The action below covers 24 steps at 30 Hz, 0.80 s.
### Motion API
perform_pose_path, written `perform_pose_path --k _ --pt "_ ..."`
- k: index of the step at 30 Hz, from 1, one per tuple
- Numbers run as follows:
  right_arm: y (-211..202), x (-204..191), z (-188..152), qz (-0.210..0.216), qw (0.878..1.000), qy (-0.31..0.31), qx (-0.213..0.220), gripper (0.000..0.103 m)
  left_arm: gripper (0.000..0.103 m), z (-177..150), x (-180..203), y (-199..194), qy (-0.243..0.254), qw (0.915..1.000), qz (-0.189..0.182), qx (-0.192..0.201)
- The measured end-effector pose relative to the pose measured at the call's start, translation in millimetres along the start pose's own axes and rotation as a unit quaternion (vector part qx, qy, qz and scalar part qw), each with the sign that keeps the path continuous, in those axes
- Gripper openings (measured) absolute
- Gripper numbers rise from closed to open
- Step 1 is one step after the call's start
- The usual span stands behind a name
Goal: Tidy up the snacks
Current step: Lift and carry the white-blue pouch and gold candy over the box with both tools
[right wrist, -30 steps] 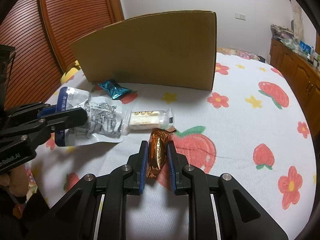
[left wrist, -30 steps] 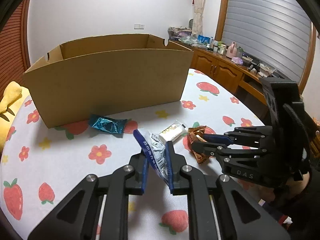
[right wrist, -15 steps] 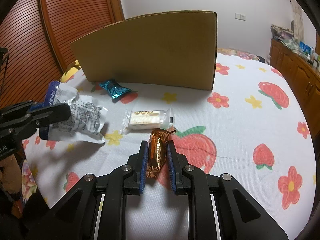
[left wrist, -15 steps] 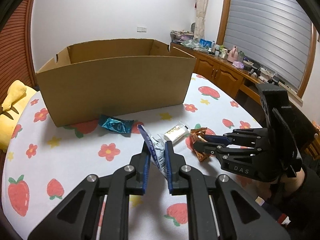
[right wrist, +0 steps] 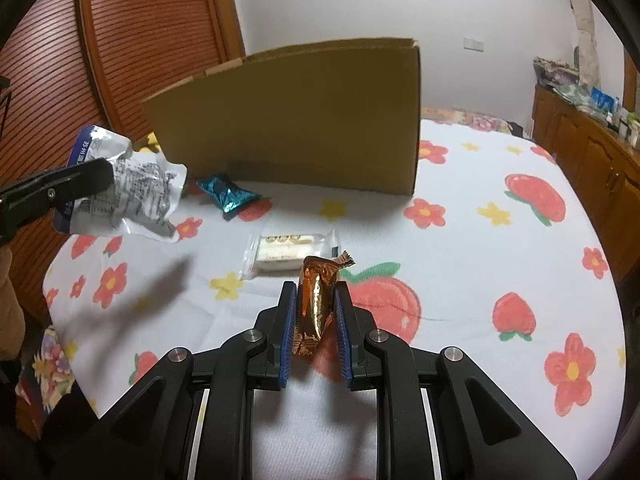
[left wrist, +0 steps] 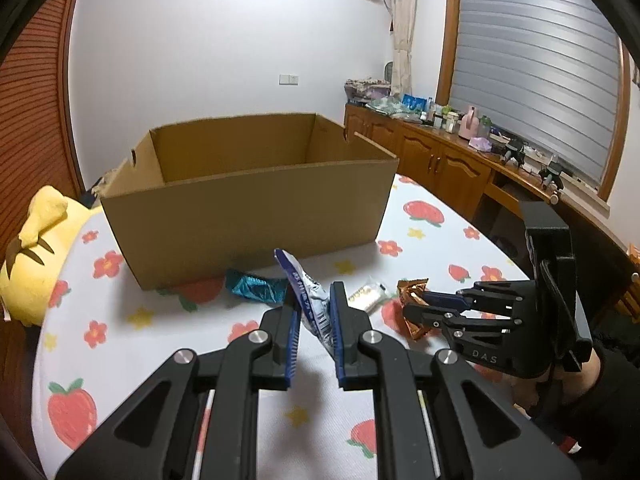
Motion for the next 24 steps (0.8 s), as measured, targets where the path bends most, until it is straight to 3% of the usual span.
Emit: perform_pose_path --k 5,14,24 --pt "-8.6 5.8 16.3 0.007 1.0 0.01 0.017 0.016 0.011 19.9 -3.9 -9.5 0.004 0.9998 -0.002 0.022" --pt "-30.8 -8.4 88.9 0.036 0.996 -0.029 0.078 0.016 0.01 76.6 -13.7 -13.9 0.028 0.9975 0.008 0.065" --pt "-9.4 -11.5 148.5 0.049 0.992 -0.056 0.1 0.016 0.01 120.4 -42.6 10.6 0.036 0.9958 0.03 0.079"
Point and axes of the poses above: each gripper's, at about its wrist camera, not at the fingertips, and y roughly the way its jaws point, x to its right, z to its top, the point moved 1 cm from there along y, roughly the way its jaws point, and after that the axes turned 10 degrees about x, right-handed, at the moved point
